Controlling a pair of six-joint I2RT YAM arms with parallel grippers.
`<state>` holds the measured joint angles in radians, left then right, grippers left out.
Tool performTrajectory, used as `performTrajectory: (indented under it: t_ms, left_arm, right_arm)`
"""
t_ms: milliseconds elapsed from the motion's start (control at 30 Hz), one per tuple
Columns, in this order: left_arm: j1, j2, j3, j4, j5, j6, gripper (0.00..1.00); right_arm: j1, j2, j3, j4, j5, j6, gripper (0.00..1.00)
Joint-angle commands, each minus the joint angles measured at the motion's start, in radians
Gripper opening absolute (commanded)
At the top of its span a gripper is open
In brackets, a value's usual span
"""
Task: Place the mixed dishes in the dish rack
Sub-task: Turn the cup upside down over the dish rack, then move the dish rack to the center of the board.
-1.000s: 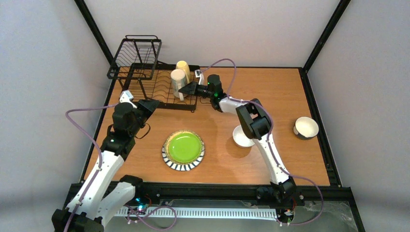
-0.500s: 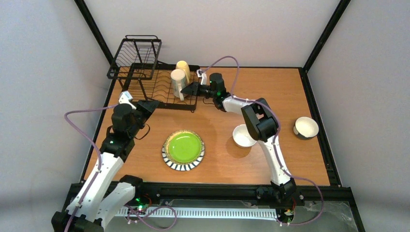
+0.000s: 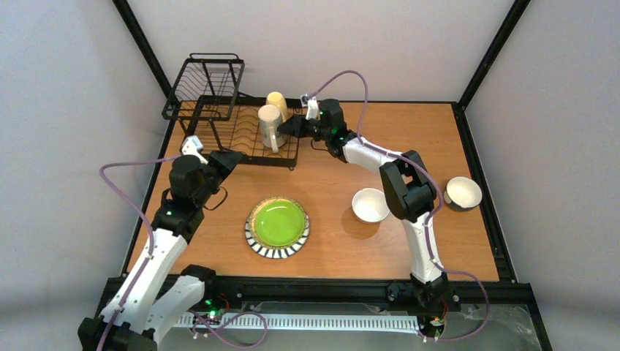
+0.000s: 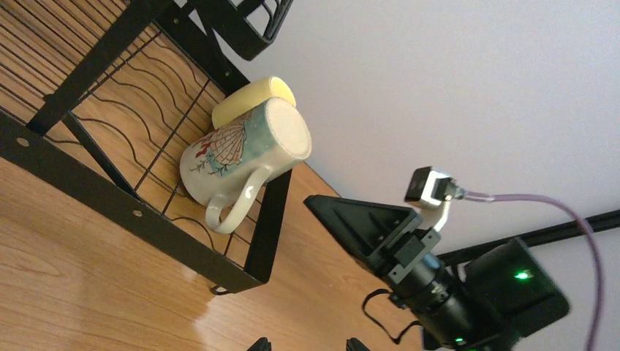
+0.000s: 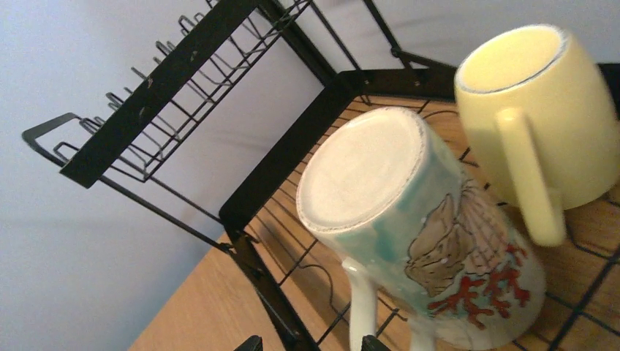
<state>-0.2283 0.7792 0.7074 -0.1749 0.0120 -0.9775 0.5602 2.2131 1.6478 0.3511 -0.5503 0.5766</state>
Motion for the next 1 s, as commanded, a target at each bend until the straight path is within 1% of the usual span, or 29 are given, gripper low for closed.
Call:
performTrajectory:
  t_ms: [0,133,233,333,467,600,667,800,967]
  left_arm:
    - [-0.005,0.065,0.065,-0.004,0.036,0.074,0.57]
    - [-0.006,0.132,0.105,0.011,0.037,0.104,0.58]
    - [-0.005,0.175,0.122,0.023,0.034,0.116,0.58]
    - [-0.006,0.212,0.127,0.037,0.035,0.118,0.59]
    - [-0.007,0.259,0.132,0.052,0.032,0.128,0.59]
    - [-0.007,0.292,0.146,0.061,0.027,0.14,0.59]
    - [-0.006,0.306,0.152,0.069,0.027,0.145,0.59]
    - [-0.006,0.328,0.165,0.078,0.019,0.158,0.59]
    - [-0.008,0.337,0.163,0.092,0.013,0.165,0.59]
  right_arm:
    - [0.007,-0.058,-0.003,-0.127,0.12,-0.099,0.77]
    - [0.007,-0.05,0.05,-0.264,0.229,-0.133,0.78]
    - [0.007,-0.014,0.129,-0.397,0.326,-0.157,0.78]
    - [0.007,0.058,0.244,-0.522,0.395,-0.171,0.79]
    - [0.007,0.155,0.405,-0.645,0.448,-0.176,0.79]
    - [0.009,0.252,0.575,-0.779,0.543,-0.173,0.79]
    - [0.009,0.275,0.606,-0.804,0.583,-0.172,0.79]
    - [0.009,0.296,0.618,-0.819,0.638,-0.167,0.78]
    - [0.008,0.331,0.644,-0.838,0.662,-0.17,0.78]
